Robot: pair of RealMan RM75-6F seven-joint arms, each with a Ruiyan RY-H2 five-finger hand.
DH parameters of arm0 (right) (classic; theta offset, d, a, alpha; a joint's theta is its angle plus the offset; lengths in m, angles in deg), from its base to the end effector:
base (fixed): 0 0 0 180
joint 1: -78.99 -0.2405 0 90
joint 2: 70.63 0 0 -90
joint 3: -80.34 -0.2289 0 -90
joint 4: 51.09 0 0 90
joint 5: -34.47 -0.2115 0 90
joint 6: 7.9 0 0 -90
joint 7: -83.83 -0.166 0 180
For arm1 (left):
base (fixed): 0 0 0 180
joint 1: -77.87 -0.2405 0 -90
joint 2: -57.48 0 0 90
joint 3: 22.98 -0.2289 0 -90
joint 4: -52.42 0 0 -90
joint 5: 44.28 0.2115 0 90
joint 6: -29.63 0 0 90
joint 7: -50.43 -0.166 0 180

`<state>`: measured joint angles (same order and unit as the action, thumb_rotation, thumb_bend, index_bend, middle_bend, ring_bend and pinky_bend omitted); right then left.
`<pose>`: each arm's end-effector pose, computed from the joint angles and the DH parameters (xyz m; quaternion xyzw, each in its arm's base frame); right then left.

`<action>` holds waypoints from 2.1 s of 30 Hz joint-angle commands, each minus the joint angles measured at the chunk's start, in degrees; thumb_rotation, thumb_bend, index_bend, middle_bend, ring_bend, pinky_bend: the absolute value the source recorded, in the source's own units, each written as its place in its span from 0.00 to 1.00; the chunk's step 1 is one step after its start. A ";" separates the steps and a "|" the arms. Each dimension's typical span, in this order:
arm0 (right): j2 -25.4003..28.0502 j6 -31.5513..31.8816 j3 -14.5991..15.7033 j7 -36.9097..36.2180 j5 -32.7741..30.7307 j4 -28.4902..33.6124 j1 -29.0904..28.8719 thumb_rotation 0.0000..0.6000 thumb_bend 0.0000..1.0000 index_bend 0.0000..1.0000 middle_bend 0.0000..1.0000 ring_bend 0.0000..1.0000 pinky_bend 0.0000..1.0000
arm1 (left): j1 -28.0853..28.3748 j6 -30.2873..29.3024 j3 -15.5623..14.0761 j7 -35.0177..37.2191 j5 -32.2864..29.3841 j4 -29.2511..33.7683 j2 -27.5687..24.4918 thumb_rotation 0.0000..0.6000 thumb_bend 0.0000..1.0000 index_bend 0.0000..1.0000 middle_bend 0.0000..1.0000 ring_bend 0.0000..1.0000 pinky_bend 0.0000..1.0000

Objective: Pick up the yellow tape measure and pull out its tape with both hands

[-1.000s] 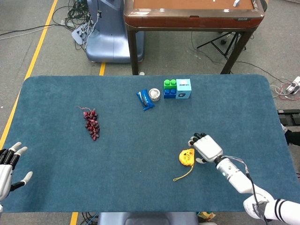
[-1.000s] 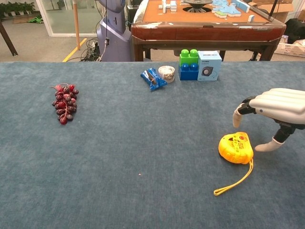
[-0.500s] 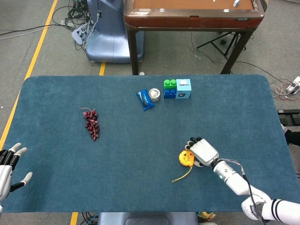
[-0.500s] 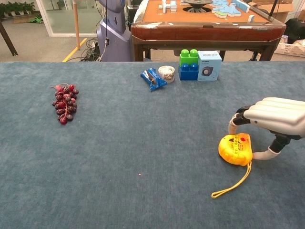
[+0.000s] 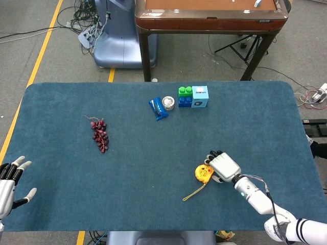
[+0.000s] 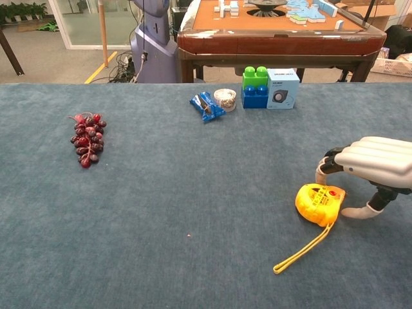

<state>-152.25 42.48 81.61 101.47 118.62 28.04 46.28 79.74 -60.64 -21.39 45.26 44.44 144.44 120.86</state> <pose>-0.2243 -0.2870 -0.0242 0.8480 -0.2781 0.2256 0.3908 -0.2879 0.1812 0.1572 -0.6043 -0.3400 -0.3699 0.6183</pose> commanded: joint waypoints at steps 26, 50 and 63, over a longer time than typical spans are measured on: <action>-1.05 6.35 -1.09 -0.95 2.77 1.65 0.17 1.00 0.46 0.50 0.35 0.18 0.27 | -0.06 0.23 -0.07 0.01 0.03 0.10 -0.38 1.00 0.20 0.21 0.13 0.17 0.13; -2.05 5.30 -1.96 1.81 3.57 7.20 -2.33 1.00 0.45 0.49 0.34 0.18 0.27 | -0.35 -0.11 -0.19 0.25 0.22 0.16 -0.51 1.00 0.20 0.21 0.13 0.17 0.13; -2.33 5.50 -3.10 4.13 1.15 10.02 -2.57 1.00 0.24 0.38 0.31 0.18 0.27 | -0.26 0.20 -0.24 0.74 0.27 -0.26 -0.40 1.00 0.20 0.21 0.13 0.17 0.13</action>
<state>-154.51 48.05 78.65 105.35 120.01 37.89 43.77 79.49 -60.44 -21.63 46.00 44.71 144.18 120.46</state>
